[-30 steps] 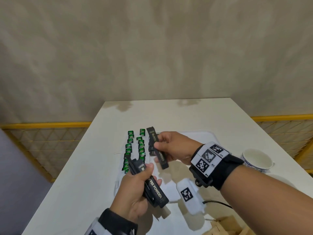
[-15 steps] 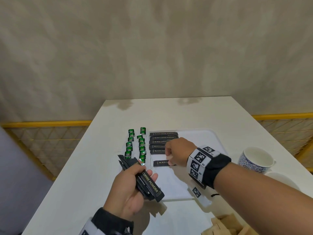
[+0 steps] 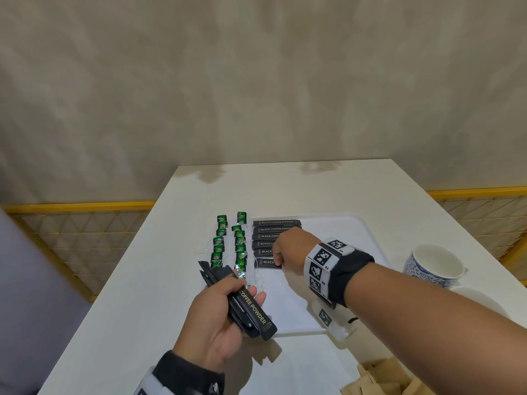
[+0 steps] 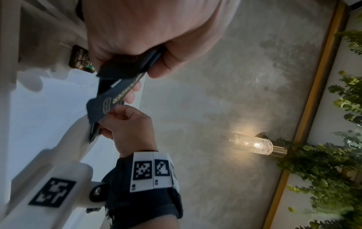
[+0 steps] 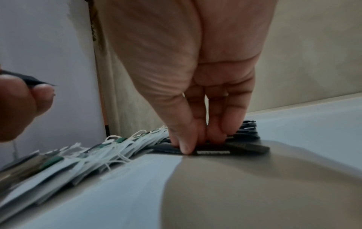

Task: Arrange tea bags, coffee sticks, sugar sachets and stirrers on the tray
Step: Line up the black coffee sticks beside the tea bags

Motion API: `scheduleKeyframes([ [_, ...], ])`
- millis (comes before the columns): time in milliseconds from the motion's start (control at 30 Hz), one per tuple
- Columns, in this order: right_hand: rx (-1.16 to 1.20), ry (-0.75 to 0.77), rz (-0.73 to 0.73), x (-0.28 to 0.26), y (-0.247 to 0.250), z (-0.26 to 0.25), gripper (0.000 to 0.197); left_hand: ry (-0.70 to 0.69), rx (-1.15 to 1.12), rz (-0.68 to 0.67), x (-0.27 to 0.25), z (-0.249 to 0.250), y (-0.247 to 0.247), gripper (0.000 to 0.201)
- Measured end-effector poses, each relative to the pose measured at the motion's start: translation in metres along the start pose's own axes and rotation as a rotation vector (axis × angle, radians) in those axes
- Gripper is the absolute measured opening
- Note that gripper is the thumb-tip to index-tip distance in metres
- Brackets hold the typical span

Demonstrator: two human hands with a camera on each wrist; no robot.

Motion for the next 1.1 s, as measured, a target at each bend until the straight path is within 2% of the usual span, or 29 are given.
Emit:
scheduleKeyframes([
  [200,-0.047,0.03,0.009,0.005,0.0,0.001,0.031,-0.001,-0.013,-0.002,0.002,-0.001,0.0,0.02],
  [467,-0.046,0.045,0.0,0.005,0.002,0.002,0.031,0.016,-0.01,-0.036,0.005,-0.003,-0.001,0.007],
  [533,-0.011,0.052,0.063,0.0,0.004,0.001,0.03,0.028,0.001,-0.064,0.006,-0.003,-0.001,0.01],
  [633,0.172,0.025,0.233,-0.012,0.012,0.004,0.019,0.047,0.041,-0.081,0.009,-0.005,-0.001,0.014],
  [667,0.266,0.012,0.24,-0.015,0.014,0.005,0.015,0.044,0.042,-0.083,0.011,-0.005,-0.001,0.014],
  [700,0.402,-0.006,0.205,-0.02,0.014,0.004,0.014,0.036,0.034,-0.079,0.014,-0.005,-0.002,0.017],
  [767,0.79,-0.059,0.01,-0.031,0.013,-0.002,0.016,0.017,0.019,-0.059,0.02,-0.007,-0.002,0.026],
  [833,1.011,-0.057,-0.123,-0.043,0.013,-0.009,0.017,0.009,-0.002,-0.054,0.022,-0.009,-0.004,0.032],
  [933,0.928,-0.014,-0.114,-0.054,0.011,-0.014,0.022,-0.013,-0.052,-0.038,0.023,-0.011,-0.007,0.037],
  [1100,0.871,-0.037,-0.046,-0.059,0.005,-0.012,0.02,-0.032,-0.114,-0.032,0.021,-0.017,-0.007,0.038],
])
Point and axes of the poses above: each hand's wrist, its own x-axis towards the middle knuckle, its own y-axis out of the back of the hand, z = x × y, the point moved 4 cm from there along x, towards the middle knuckle, and after that the axes turned 12 degrees about z, right-handed, at the moved point
